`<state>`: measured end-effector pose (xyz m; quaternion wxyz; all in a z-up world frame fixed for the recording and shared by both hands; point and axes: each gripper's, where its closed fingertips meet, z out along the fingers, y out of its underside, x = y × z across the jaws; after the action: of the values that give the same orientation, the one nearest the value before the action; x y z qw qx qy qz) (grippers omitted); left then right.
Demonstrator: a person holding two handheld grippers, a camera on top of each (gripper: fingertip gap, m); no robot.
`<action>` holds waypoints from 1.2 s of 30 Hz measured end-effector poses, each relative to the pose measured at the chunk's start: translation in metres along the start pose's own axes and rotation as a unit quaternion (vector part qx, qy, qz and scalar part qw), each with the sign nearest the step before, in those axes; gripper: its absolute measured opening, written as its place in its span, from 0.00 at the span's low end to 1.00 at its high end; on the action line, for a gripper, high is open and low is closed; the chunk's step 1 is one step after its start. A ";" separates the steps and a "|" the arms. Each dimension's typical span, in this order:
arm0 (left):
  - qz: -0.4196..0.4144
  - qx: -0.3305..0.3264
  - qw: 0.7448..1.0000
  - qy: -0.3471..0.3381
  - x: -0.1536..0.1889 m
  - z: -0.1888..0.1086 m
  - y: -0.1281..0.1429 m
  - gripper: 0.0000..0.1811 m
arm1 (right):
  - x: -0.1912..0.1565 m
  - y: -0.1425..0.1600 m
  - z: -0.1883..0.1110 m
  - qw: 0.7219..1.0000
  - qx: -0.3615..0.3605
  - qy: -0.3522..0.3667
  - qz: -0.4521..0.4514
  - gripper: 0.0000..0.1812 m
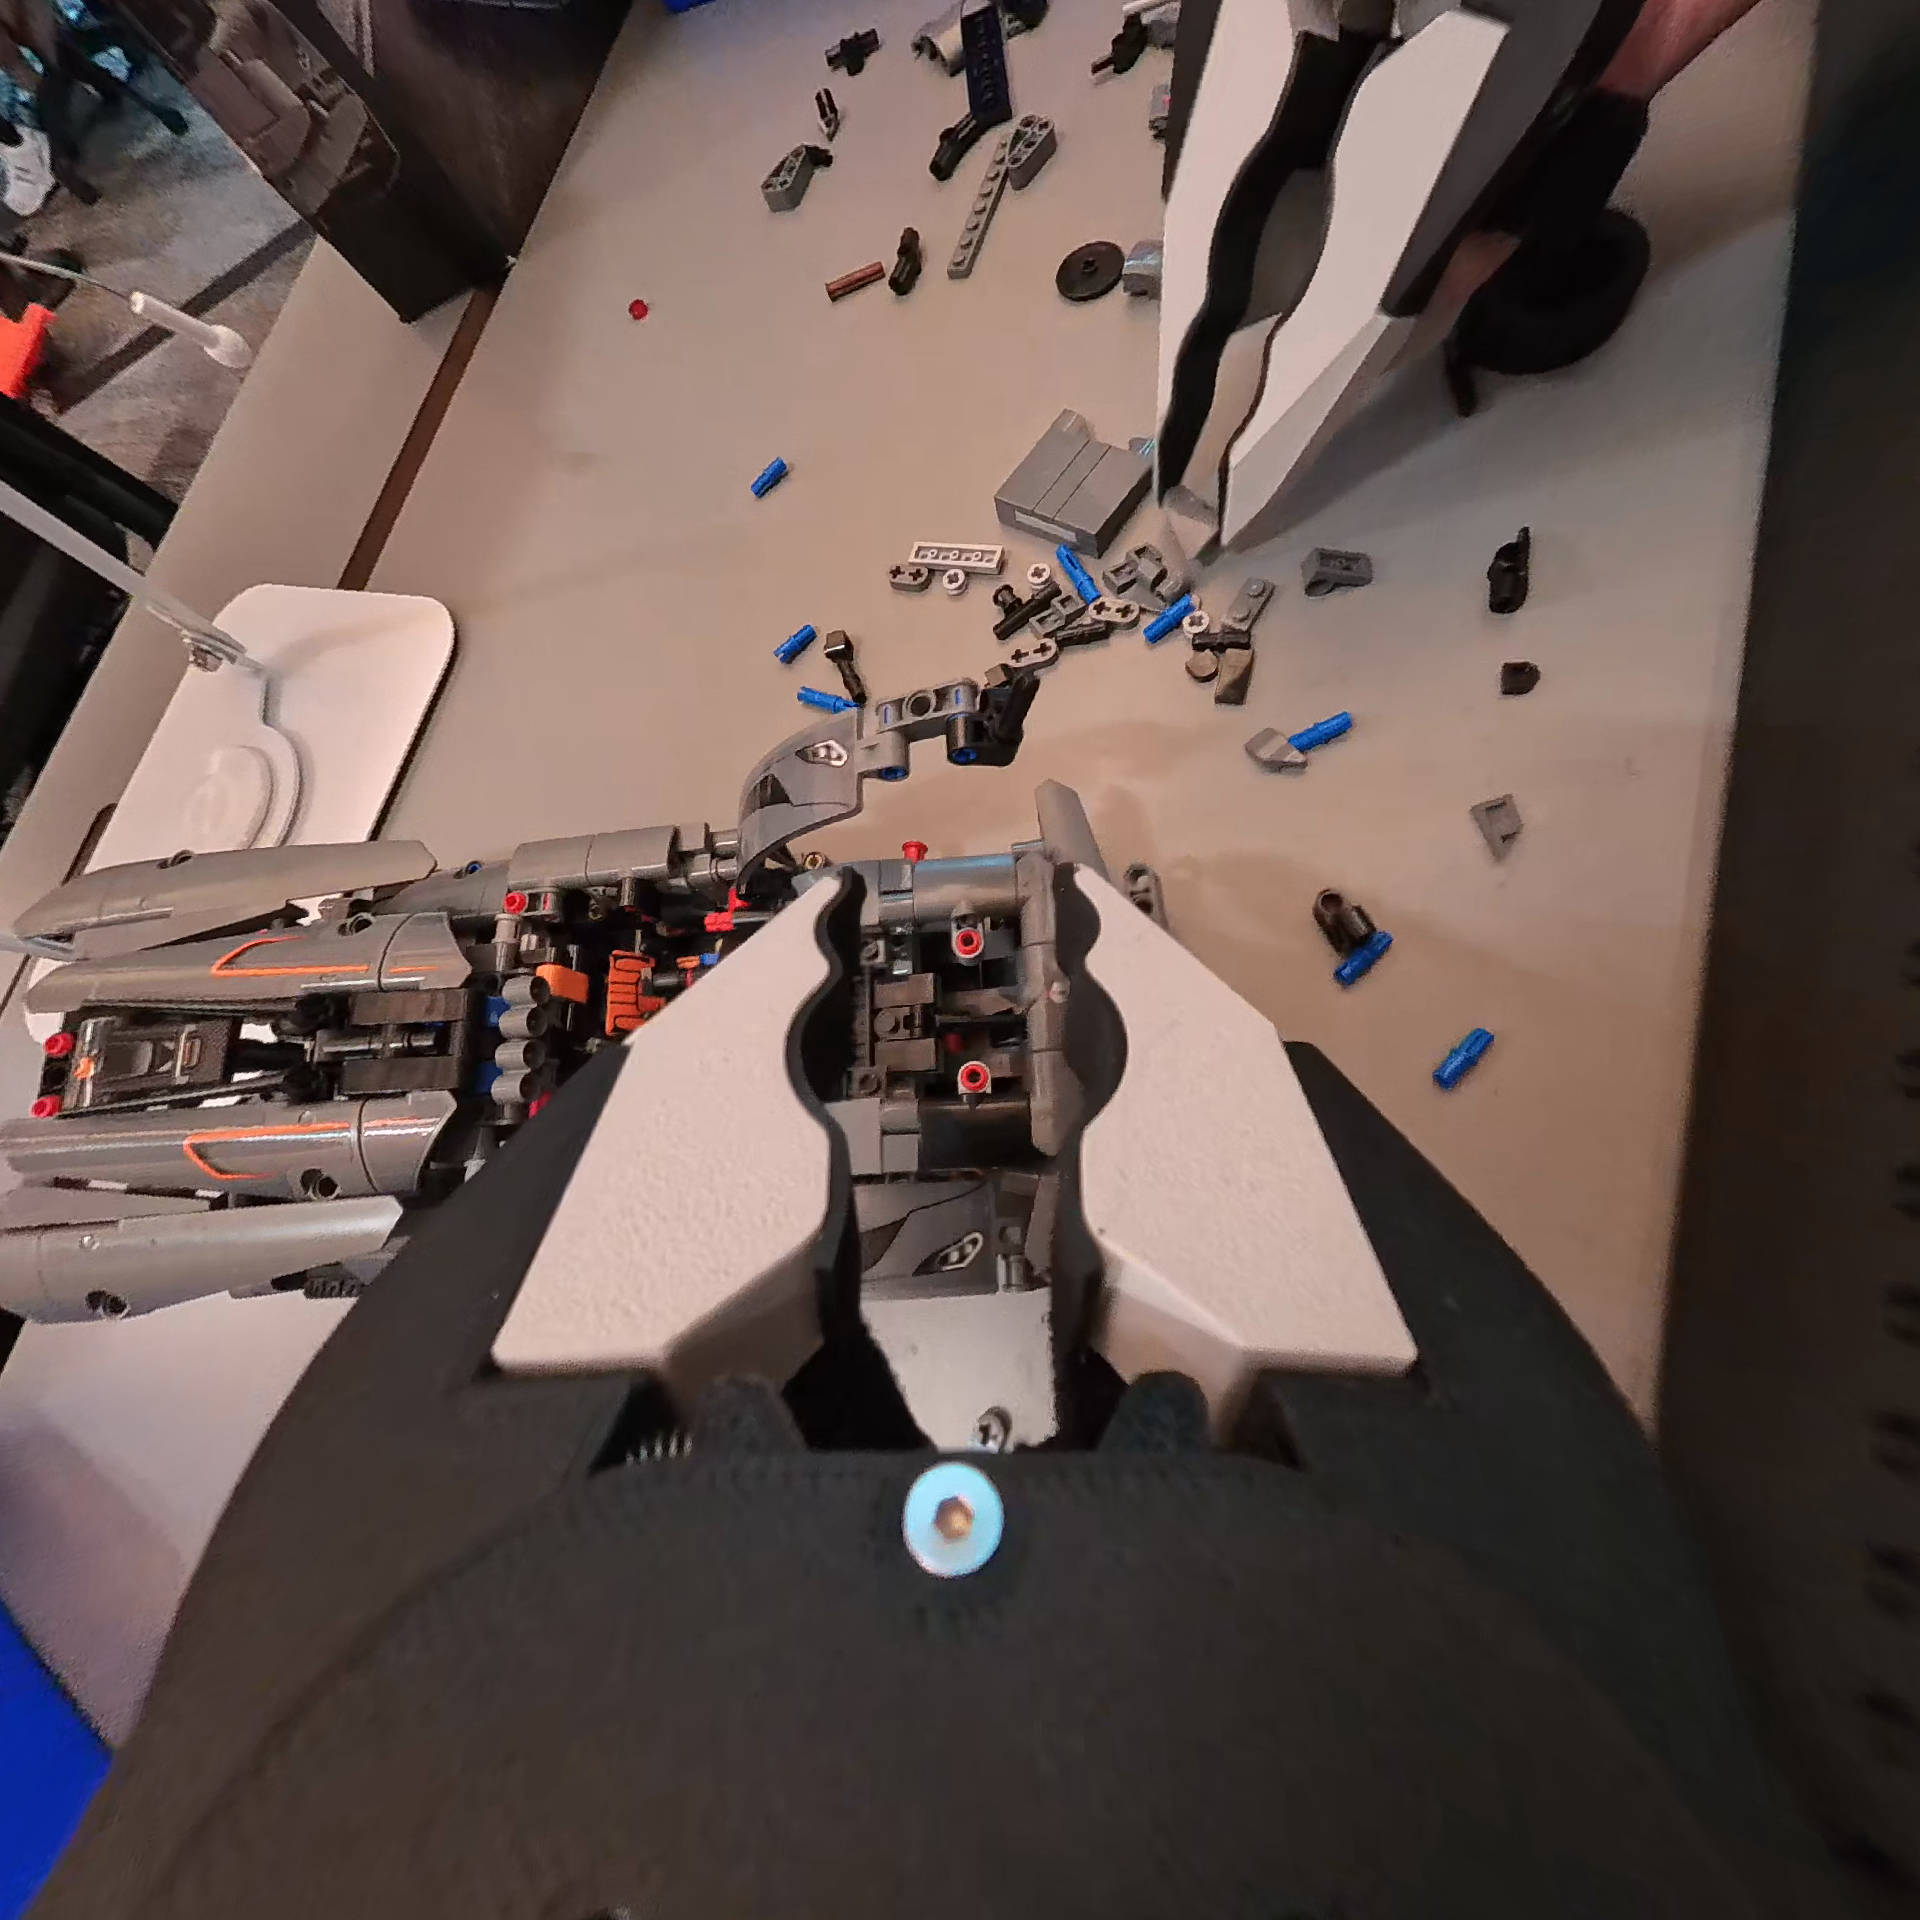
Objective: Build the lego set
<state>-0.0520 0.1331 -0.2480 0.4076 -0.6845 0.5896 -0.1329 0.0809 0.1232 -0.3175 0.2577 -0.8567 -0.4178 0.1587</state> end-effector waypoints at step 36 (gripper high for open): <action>0.020 -0.023 1.000 -0.006 0.007 0.039 -0.006 0.11 | -0.024 -0.099 -0.011 0.966 0.184 -0.118 -0.135 0.11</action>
<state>-0.0200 0.1421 -0.2711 0.3977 -0.6829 0.6034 -0.1070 0.0087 0.1518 -0.2500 0.3792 -0.7054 -0.5204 0.2965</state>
